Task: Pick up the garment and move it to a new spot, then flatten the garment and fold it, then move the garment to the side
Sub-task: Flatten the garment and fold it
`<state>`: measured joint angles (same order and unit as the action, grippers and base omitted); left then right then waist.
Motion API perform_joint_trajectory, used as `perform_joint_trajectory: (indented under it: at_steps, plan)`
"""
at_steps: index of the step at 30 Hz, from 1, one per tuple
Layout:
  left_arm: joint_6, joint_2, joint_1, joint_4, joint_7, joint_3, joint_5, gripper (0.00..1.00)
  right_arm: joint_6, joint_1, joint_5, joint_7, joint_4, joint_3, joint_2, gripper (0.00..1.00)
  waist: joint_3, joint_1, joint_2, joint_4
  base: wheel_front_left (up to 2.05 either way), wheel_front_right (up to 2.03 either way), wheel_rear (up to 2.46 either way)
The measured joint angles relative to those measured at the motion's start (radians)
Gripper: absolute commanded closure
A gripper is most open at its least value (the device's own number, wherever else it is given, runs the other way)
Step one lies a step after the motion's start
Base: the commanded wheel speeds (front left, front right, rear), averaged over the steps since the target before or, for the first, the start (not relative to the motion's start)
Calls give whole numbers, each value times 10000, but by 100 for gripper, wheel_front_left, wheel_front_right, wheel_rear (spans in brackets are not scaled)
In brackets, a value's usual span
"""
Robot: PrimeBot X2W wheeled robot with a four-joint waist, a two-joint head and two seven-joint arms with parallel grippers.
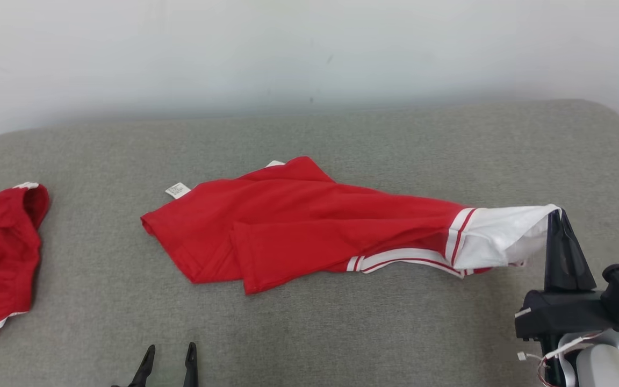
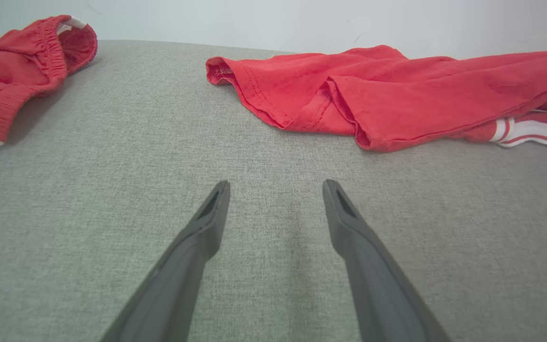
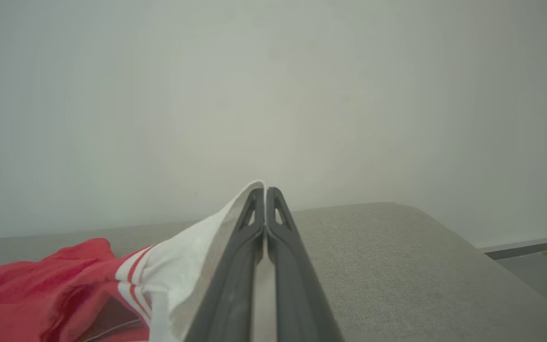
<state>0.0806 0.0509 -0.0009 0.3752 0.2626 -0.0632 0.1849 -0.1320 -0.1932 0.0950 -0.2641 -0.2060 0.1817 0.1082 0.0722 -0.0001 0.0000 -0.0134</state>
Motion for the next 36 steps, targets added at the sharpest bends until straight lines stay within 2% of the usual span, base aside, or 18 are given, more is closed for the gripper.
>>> perform_joint_trajectory:
  at_steps: [3, 5, 9, 10, 11, 12, 13, 23, 36]
  plan:
    - [2, -2, 1, 10, 0, -2, 2, 0, 0, 191, -155, 0, -105, -17, 153, 100, -82, 0, 0, -132, 0, 0, 0]
    - [2, -2, 4, 19, 0, -19, 12, 0, 0, 300, -182, 0, -221, -23, 201, 95, -86, 0, 0, -171, 0, 0, 0]
    - [2, 0, 3, 44, 0, -31, 12, 0, 0, 350, -263, 0, -305, -236, 234, 93, 18, 1, 0, -163, 0, 0, 0]
    - [19, 0, 0, 48, 0, -27, 10, 0, 0, 363, -268, 0, -376, -453, 255, 87, 43, 1, 0, -161, 0, 0, 0]
    - [19, 0, 0, 48, 0, -27, 10, 0, 0, 363, -268, 0, -376, -453, 255, 69, 43, 1, 0, -161, 0, 0, 0]
    - [31, 0, -2, 58, 0, -25, 10, 0, 0, 432, -314, 0, -541, -662, 307, 26, 62, 0, 0, -157, 0, 0, 0]
    - [33, -2, -8, 65, 0, -35, 10, 0, 0, 527, -387, 2, -769, -798, 349, 0, 75, 1, 0, -148, 0, 0, 0]
    - [58, 2, -28, 84, 2, 13, 13, 0, 0, 1284, -441, 2, -1678, -531, 293, 0, 107, 1, 0, -178, 0, 0, 0]
    - [163, -4, -1679, 199, 2, -608, 414, 0, 0, 680, -435, 0, -1436, -671, 127, 0, 1145, 2, 1, -402, 0, 0, 0]
